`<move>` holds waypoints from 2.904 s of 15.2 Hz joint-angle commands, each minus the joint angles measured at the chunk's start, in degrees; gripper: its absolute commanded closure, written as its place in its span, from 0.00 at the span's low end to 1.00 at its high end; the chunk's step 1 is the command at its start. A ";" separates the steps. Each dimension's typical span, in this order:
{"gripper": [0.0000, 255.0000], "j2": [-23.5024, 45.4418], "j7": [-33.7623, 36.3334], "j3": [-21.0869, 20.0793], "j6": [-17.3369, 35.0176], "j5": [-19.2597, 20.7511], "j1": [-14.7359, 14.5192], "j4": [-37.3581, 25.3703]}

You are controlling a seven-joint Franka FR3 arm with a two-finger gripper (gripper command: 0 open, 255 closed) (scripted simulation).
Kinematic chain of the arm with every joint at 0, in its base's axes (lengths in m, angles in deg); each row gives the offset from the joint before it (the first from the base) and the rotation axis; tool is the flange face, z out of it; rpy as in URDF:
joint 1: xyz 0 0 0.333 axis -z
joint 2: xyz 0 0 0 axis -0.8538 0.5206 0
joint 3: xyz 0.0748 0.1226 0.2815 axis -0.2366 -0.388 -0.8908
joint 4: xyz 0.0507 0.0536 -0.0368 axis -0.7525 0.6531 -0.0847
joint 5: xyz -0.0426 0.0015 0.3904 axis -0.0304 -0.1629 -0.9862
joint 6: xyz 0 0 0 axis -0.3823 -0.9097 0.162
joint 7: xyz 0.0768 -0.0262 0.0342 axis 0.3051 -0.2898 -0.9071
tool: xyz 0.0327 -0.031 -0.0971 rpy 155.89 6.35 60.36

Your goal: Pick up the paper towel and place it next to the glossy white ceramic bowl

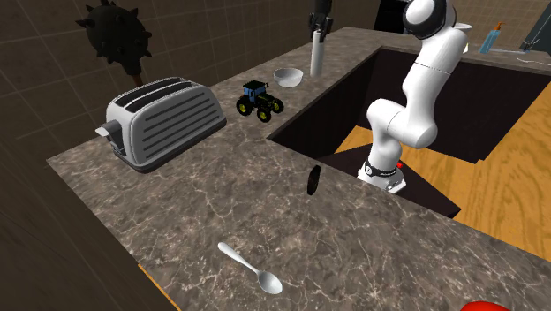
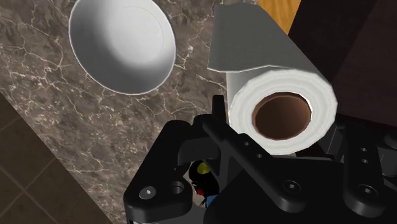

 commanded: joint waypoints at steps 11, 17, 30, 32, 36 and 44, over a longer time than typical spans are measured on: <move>1.00 -3.19 2.06 -5.57 9.06 2.79 6.34 11.89; 1.00 -4.09 2.68 -5.67 13.50 3.81 7.38 16.90; 0.00 -4.26 2.82 -5.45 14.87 4.07 7.50 18.34; 0.00 -4.26 2.82 -5.45 14.87 4.07 7.50 18.34; 0.00 -3.74 2.18 -6.47 9.29 3.23 7.33 12.62; 0.00 -3.46 1.94 -6.43 7.82 2.93 7.05 10.97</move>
